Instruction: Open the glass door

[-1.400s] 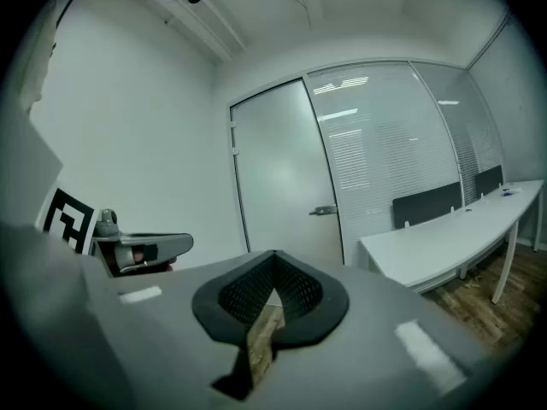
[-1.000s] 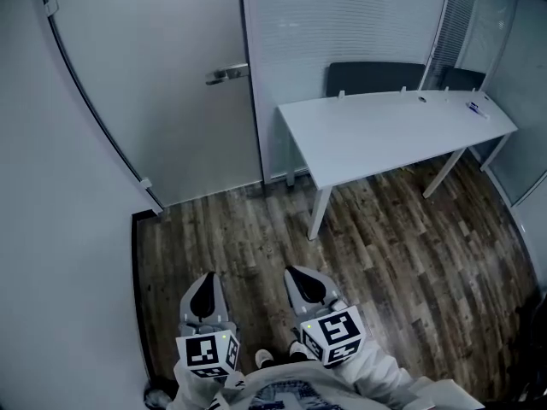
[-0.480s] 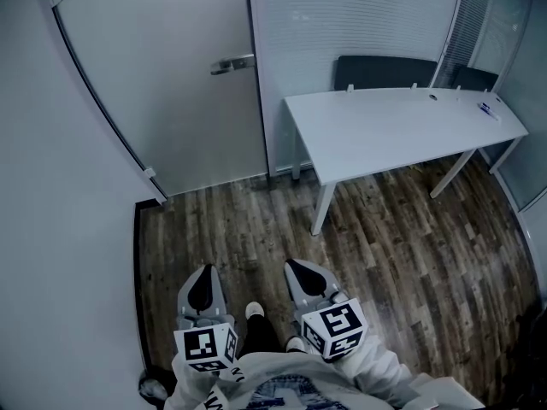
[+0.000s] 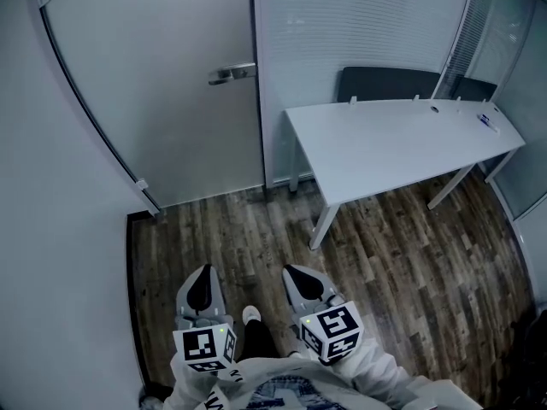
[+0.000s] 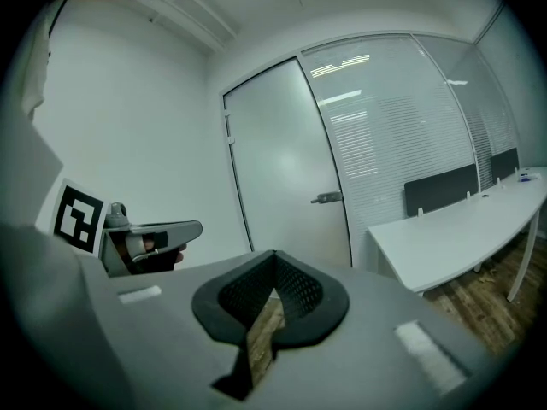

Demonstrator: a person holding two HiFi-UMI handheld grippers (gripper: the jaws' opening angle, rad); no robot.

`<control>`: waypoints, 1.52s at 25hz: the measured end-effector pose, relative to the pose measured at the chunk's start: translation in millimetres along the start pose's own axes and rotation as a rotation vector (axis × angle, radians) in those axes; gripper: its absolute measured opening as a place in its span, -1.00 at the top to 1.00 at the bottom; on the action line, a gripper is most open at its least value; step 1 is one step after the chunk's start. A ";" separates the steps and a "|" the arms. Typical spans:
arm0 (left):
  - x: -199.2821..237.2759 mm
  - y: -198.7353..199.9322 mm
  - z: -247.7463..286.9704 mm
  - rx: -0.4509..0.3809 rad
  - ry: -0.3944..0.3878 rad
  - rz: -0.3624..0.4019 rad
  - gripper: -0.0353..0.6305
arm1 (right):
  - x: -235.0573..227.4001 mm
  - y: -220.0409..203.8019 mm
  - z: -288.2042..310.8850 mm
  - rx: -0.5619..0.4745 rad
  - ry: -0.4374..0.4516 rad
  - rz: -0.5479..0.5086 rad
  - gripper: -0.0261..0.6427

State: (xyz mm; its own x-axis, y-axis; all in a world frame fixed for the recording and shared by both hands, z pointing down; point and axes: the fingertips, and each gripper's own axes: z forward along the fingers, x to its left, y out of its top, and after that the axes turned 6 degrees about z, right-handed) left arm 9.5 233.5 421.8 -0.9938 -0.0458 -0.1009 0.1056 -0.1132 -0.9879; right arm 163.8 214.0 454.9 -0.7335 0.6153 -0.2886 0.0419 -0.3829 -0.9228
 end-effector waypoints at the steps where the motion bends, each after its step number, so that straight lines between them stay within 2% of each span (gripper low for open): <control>1: 6.8 -0.1 9.7 -0.002 -0.004 -0.001 0.88 | -0.5 2.5 12.5 0.004 0.000 -0.001 0.91; 14: 138.7 -6.9 115.4 0.014 0.015 -0.038 0.88 | 30.5 38.3 177.5 0.049 0.037 -0.039 0.91; 18: 166.8 -9.2 138.1 0.006 0.001 -0.044 0.88 | 33.2 52.7 212.1 0.030 0.011 -0.052 0.91; 24: 185.5 -17.9 162.8 0.018 -0.007 -0.079 0.88 | 23.9 63.4 238.9 0.027 -0.037 -0.046 0.91; 30: 192.5 -27.1 201.9 0.029 -0.012 -0.081 0.88 | -4.7 72.3 270.0 0.018 -0.065 -0.030 0.91; 38: 211.8 -25.3 271.6 0.047 0.033 -0.060 0.88 | -42.4 105.0 340.9 -0.011 -0.021 -0.018 0.91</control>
State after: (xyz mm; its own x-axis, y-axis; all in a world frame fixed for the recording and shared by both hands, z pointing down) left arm -194.4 -43.0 457.3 -0.9989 -0.0051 -0.0463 0.0466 -0.1617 -0.9857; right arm -31.9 -87.2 457.2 -0.7482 0.6074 -0.2670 0.0361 -0.3646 -0.9305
